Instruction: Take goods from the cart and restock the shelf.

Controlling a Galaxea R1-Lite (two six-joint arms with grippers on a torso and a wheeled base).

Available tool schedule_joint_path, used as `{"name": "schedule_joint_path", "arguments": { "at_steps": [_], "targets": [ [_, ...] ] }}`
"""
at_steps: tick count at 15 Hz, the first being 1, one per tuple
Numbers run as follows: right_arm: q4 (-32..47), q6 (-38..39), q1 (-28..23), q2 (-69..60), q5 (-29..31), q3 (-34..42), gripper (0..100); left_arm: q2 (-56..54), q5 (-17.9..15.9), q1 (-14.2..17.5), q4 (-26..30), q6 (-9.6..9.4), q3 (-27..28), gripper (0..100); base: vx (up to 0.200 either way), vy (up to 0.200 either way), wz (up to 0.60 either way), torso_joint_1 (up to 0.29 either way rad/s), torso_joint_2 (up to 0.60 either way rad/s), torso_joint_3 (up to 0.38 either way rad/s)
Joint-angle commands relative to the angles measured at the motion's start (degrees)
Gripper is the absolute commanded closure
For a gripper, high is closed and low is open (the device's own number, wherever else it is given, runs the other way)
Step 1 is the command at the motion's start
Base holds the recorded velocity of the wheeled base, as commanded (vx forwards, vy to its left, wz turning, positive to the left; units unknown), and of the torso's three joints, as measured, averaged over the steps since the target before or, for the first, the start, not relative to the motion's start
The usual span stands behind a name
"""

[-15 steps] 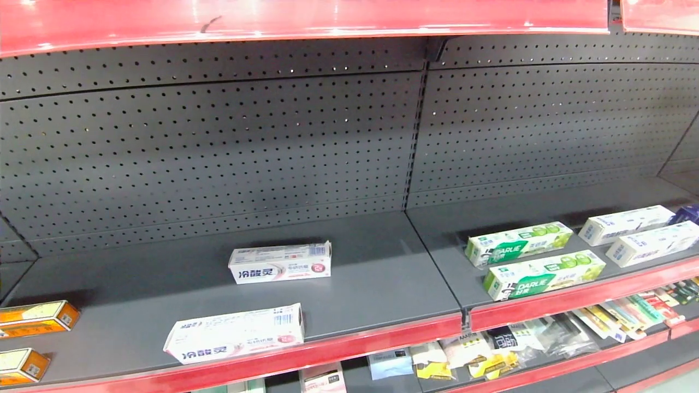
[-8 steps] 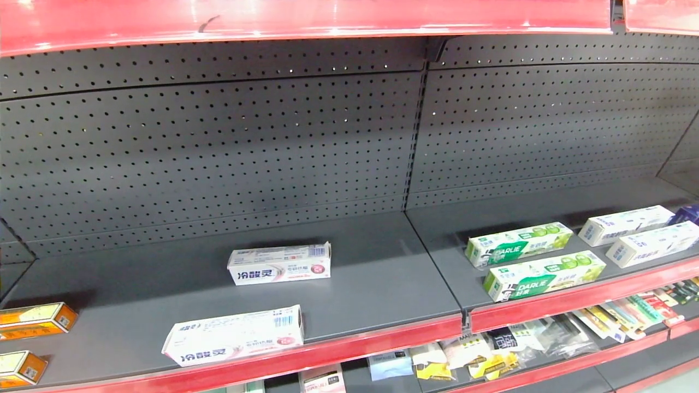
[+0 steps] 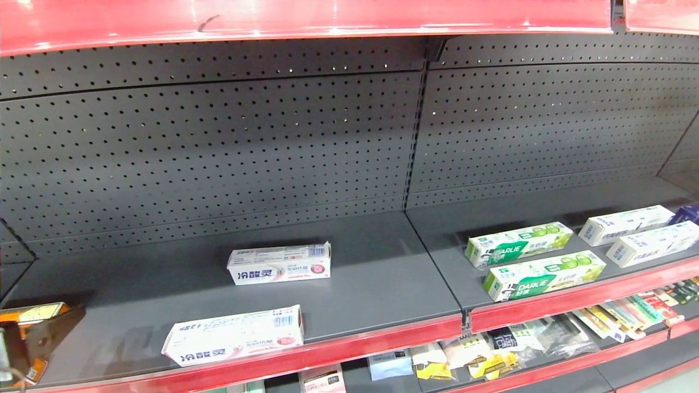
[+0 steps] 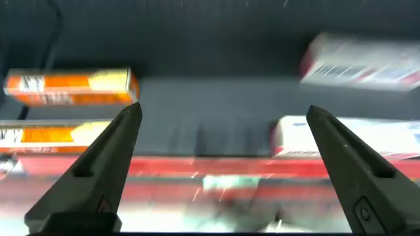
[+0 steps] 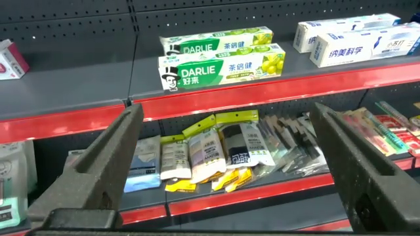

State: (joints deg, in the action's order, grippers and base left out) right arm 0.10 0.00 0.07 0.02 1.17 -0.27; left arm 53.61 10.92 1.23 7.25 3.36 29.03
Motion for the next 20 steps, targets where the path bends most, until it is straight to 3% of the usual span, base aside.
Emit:
{"name": "schedule_joint_path", "arguments": {
  "at_steps": [1,3,5,9,12,18,20],
  "targets": [
    [0.0,0.0,0.0,0.0,0.0,0.0,0,16.3,0.9,1.9,1.5,-2.84,3.6,0,0.000,0.000,0.00,0.000,0.00,0.000],
    [0.0,0.0,0.0,0.0,0.0,0.0,0,19.9,0.9,2.2,1.2,-4.24,3.5,0,0.000,0.000,0.00,0.000,0.00,0.000],
    [0.0,0.0,0.0,0.0,0.0,0.0,0,21.7,0.9,3.2,1.3,-4.51,3.5,0,0.000,0.000,0.00,0.000,0.00,0.000],
    [0.0,0.0,0.0,0.0,0.0,0.0,0,24.2,0.9,4.9,0.5,-9.96,0.4,0,0.000,0.000,0.00,0.000,0.00,0.000],
    [0.0,0.0,0.0,0.0,0.0,0.0,0,25.6,-1.4,4.7,-2.2,-9.78,-1.3,0,0.000,0.000,0.00,0.000,0.00,0.000],
    [0.0,0.0,0.0,0.0,0.0,0.0,0,27.5,-1.5,4.0,-2.5,-9.78,-2.0,0,0.000,0.000,0.00,0.000,0.00,0.000],
    [0.0,0.0,0.0,0.0,0.0,0.0,0,29.2,-1.6,2.9,-5.0,-9.25,-2.0,0,0.000,0.000,0.00,0.000,0.00,0.000]
  ]
}}
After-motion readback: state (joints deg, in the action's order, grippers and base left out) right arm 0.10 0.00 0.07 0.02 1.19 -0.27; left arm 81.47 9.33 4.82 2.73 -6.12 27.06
